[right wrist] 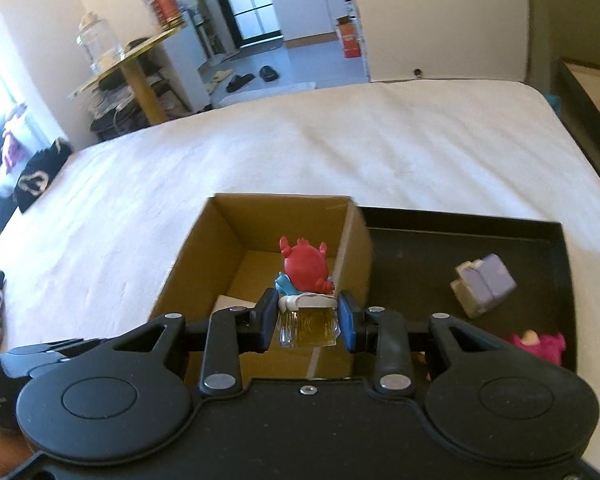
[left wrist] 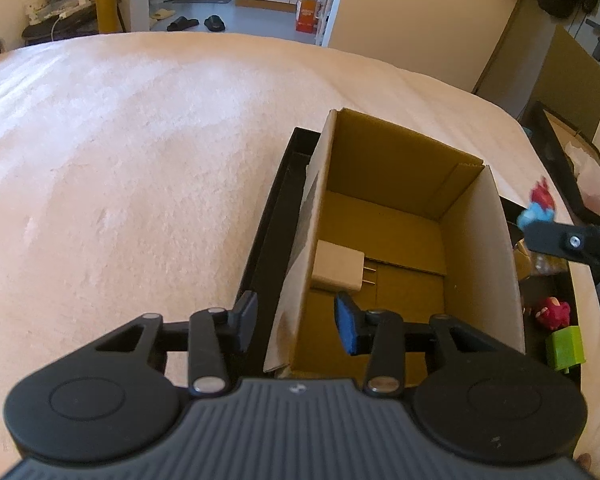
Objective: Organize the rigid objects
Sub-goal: 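Carry the red figurine into the box and release it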
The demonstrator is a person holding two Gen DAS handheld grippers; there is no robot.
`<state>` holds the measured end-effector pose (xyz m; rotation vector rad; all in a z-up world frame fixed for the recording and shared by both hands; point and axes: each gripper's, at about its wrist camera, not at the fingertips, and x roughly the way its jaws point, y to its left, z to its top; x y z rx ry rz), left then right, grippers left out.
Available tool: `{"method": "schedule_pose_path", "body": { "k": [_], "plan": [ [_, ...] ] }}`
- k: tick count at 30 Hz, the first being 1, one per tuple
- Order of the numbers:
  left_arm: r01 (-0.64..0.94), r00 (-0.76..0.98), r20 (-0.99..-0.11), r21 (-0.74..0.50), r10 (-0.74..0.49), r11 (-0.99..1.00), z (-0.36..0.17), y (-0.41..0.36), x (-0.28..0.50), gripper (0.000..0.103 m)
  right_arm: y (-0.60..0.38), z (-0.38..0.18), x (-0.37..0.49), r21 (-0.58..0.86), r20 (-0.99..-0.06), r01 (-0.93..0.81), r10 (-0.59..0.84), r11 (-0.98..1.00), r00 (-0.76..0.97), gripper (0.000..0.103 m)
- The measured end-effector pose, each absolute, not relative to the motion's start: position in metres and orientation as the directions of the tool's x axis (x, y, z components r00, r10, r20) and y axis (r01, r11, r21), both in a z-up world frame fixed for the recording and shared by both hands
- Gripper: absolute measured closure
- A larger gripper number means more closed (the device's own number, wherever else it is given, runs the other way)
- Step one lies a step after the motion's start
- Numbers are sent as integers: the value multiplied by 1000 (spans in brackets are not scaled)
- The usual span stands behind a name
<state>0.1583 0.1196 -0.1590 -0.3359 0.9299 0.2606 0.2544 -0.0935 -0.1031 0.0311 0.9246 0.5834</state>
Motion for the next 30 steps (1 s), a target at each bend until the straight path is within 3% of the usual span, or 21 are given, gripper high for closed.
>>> {"method": "schedule_pose_path", "body": {
  "k": [5, 7, 19, 23, 30],
  "plan": [
    [-361, 576, -816, -191, 57, 913, -166, 123, 159, 88, -67, -106, 255, 241, -760, -502, 483, 831, 435, 71],
    [-363, 577, -815, -197, 54, 911, -169, 124, 159, 90, -56, -109, 256, 225, -773, -517, 475, 826, 421, 71],
    [-370, 592, -805, -234, 34, 899, -172, 130, 155, 90, -15, -128, 256, 106, -821, -587, 404, 803, 404, 71],
    [-367, 591, -806, -239, 27, 899, -171, 131, 156, 90, -12, -132, 256, 87, -801, -581, 404, 809, 442, 61],
    [-361, 583, -812, -221, 34, 906, -170, 130, 158, 90, -28, -125, 249, 108, -807, -562, 403, 820, 433, 61]
  ]
}}
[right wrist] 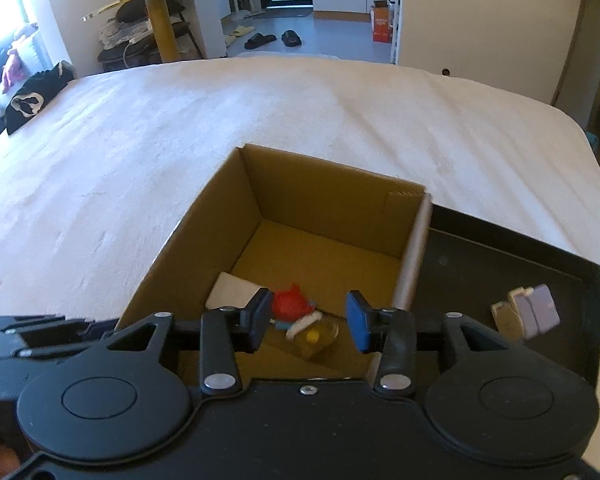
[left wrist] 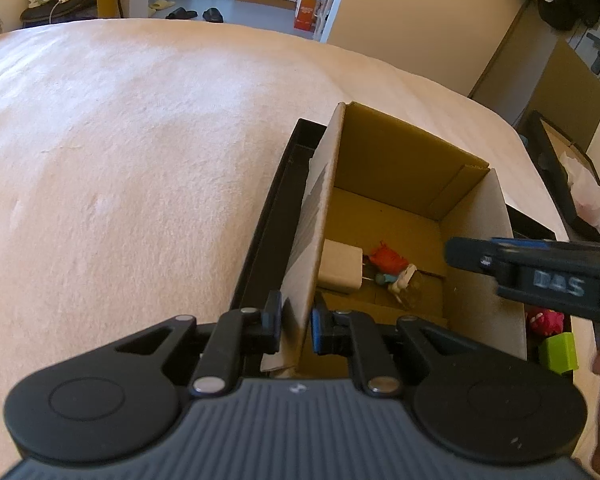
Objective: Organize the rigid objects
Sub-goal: 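Carry the red figurine into the box and release it, then grasp the lime-green cube with the right gripper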
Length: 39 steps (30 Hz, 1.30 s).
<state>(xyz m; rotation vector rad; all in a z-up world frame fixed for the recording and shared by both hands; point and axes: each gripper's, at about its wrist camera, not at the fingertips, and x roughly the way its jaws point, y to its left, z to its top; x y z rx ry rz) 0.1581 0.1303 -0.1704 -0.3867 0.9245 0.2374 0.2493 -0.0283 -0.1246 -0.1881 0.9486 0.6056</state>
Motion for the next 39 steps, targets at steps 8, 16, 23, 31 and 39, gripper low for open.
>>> {"method": "schedule_pose_path", "body": {
  "k": [8, 16, 23, 31, 39],
  "plan": [
    [-347, 569, -821, -188, 47, 919, -168, 124, 163, 90, -66, -107, 242, 87, -793, -528, 379, 845, 477, 51],
    [-348, 552, -830, -143, 80, 926, -159, 118, 165, 90, -109, -104, 243, 102, -793, -463, 353, 881, 497, 51],
    [-333, 530, -838, -67, 128, 940, -150, 103, 169, 86, -146, -114, 236, 98, -784, -387, 311, 917, 537, 47],
    [-363, 488, -854, -9, 182, 932, -146, 93, 173, 50, -179, -130, 234, 75, -779, -274, 228, 959, 584, 28],
    [-366, 461, -855, 60, 237, 929, -143, 83, 179, 36, -192, -149, 233, 21, -779, -224, 156, 974, 607, 25]
  ]
}}
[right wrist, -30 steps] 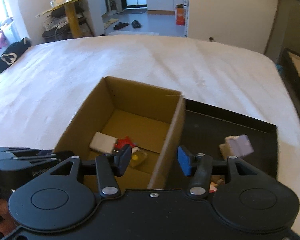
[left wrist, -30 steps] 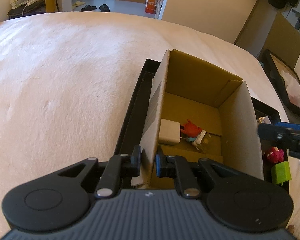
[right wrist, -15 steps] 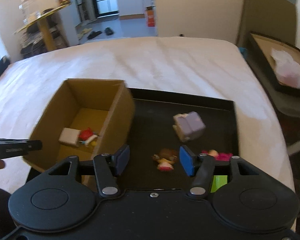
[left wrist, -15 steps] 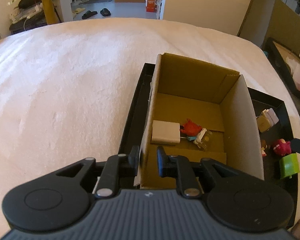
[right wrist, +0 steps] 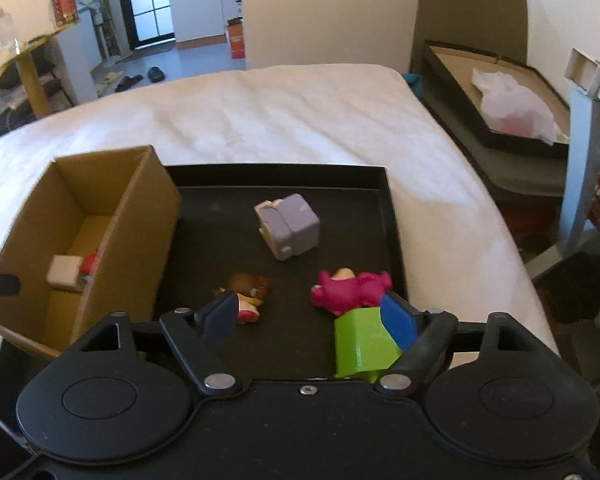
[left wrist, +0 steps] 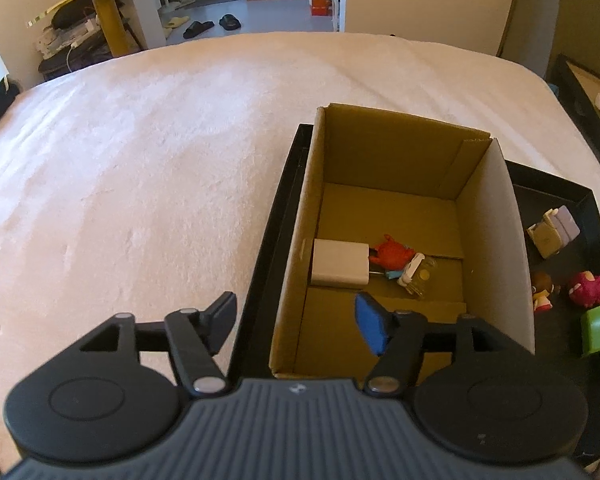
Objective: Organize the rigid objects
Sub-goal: 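Grasp the lime-green cube with the right gripper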
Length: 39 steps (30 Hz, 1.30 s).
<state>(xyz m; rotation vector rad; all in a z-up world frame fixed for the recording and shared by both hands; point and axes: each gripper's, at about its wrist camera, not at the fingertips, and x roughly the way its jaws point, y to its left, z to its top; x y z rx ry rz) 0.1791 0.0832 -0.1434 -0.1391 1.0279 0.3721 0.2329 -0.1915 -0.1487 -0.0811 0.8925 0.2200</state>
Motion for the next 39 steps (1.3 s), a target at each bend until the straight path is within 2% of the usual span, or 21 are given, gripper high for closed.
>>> {"method": "schedule_pose_path", "body": {
  "k": [4, 7, 16, 21, 27, 39],
  "plan": [
    [-368, 450, -853, 90, 262, 925, -145, 80, 182, 22, -194, -158, 232, -13, -785, -209, 120, 978, 608, 21],
    [-372, 440, -853, 110, 280, 922, -146, 78, 185, 19, -196, -165, 232, -37, -788, -208, 99, 977, 607, 21],
    [-373, 413, -858, 147, 306, 916, -148, 66, 193, 19, -193, -189, 236, -137, -801, -237, 34, 962, 598, 24],
    [-370, 406, -859, 157, 311, 916, -150, 61, 197, 19, -198, -203, 247, -137, -825, -227, 16, 964, 565, 41],
    [-376, 404, -859, 157, 314, 913, -149, 61, 197, 19, -196, -219, 253, -179, -846, -250, -19, 952, 534, 51],
    [-375, 425, -860, 117, 283, 920, -144, 68, 193, 19, -192, -197, 246, -107, -823, -275, 70, 955, 563, 52]
  ]
}}
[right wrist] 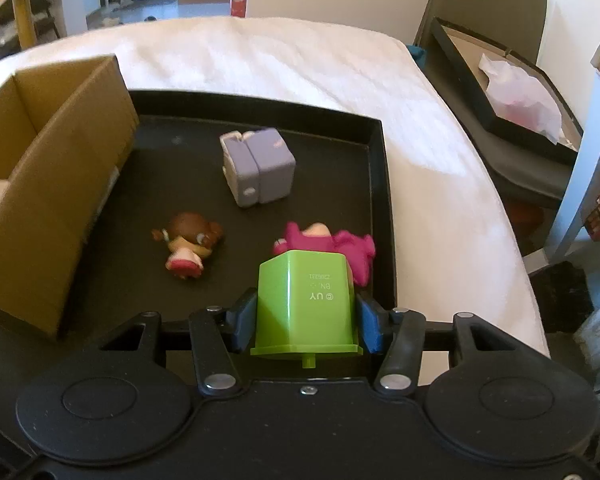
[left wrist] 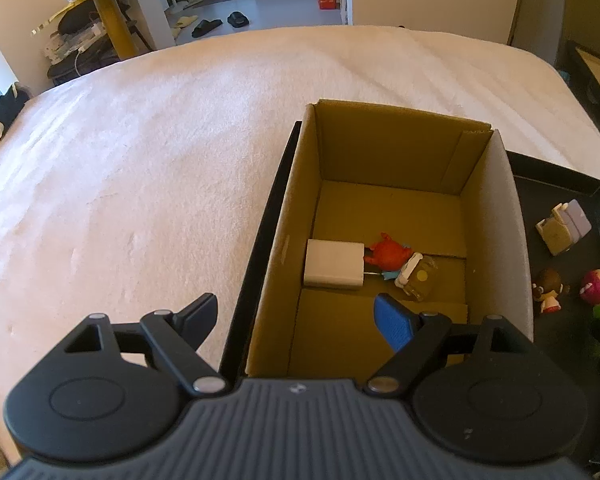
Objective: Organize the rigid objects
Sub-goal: 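Grasp the lime-green cube with the right gripper, then carry the lime-green cube into the box and release it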
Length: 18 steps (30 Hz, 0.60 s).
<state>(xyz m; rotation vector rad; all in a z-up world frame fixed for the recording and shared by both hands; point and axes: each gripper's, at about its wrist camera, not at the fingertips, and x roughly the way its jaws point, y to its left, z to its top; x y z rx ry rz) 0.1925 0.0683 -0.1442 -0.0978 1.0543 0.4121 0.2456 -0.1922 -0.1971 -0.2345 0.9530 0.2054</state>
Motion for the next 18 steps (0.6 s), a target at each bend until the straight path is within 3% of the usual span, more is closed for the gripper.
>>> {"method": "schedule_pose_path", "body": {
  "k": [18],
  "plan": [
    [-394, 474, -846, 44, 244, 918, -143, 89, 175, 19, -186, -153, 238, -21, -760, -304, 182, 953, 624, 52]
  ]
}}
